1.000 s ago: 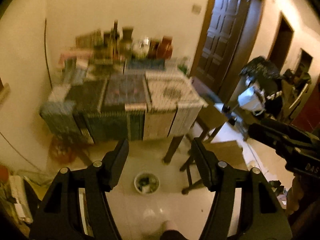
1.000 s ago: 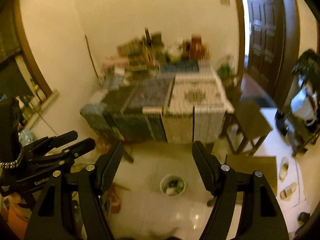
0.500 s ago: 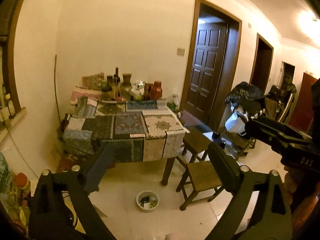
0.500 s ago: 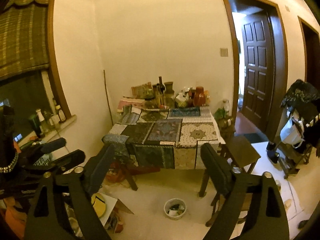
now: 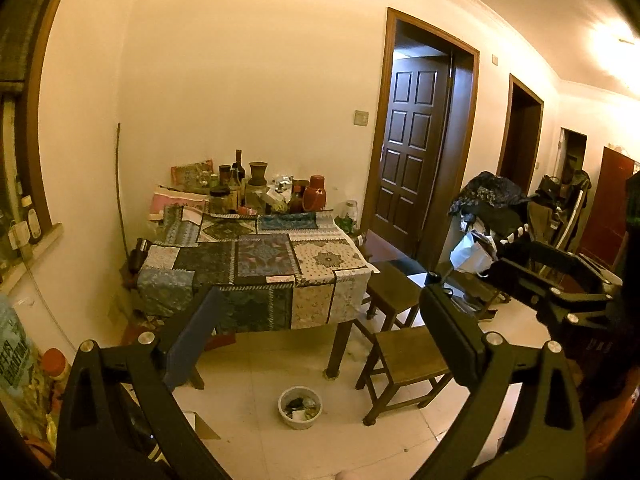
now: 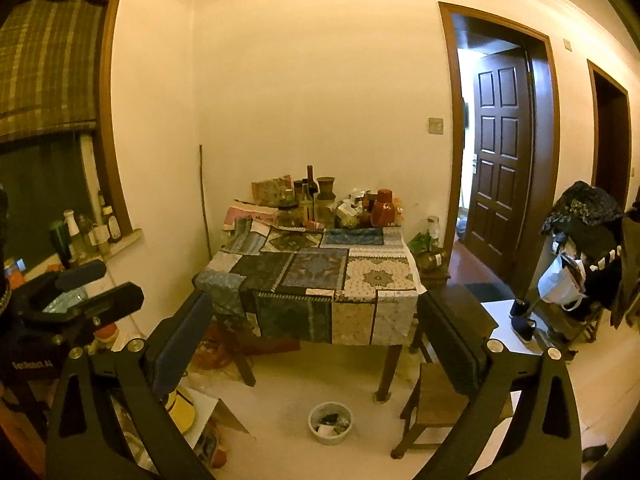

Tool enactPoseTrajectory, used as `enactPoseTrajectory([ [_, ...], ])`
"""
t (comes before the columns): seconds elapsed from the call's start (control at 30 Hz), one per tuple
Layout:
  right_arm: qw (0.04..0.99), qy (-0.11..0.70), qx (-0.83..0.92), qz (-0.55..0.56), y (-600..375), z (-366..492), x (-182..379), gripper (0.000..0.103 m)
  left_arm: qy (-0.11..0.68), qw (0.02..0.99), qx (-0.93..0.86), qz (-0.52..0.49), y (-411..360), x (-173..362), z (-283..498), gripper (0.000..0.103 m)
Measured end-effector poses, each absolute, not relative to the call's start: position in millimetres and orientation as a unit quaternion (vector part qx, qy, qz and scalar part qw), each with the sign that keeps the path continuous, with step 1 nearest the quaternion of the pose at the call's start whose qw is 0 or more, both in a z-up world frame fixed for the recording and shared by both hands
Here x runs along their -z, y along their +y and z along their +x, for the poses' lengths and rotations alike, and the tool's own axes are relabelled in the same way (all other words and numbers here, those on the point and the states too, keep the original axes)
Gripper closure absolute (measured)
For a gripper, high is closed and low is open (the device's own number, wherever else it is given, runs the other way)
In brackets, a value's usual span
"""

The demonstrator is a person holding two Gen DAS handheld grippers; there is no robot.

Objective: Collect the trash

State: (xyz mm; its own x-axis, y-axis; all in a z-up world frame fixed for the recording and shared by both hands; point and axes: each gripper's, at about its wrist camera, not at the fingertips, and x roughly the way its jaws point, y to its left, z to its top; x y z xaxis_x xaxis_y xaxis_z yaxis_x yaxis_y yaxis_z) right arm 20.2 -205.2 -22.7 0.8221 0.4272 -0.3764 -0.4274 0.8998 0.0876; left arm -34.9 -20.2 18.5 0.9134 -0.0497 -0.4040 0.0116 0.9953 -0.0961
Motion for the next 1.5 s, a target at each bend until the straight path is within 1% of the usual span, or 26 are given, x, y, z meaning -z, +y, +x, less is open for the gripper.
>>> enactPoseTrajectory([
  [1.2,0.945,0.226,-0.235,0.008,-217.3,25.5,21.9,0.001,0.202,0.978,0.013,-0.043,-19.5,-27.9,-31.4,0.003],
  [1.5,0.946,0.226,-0.233,0.008,-216.5,25.5,21.5,0.001,0.206,0.977,0.012,-0.046,-17.9,-24.6,-22.3,0.002],
])
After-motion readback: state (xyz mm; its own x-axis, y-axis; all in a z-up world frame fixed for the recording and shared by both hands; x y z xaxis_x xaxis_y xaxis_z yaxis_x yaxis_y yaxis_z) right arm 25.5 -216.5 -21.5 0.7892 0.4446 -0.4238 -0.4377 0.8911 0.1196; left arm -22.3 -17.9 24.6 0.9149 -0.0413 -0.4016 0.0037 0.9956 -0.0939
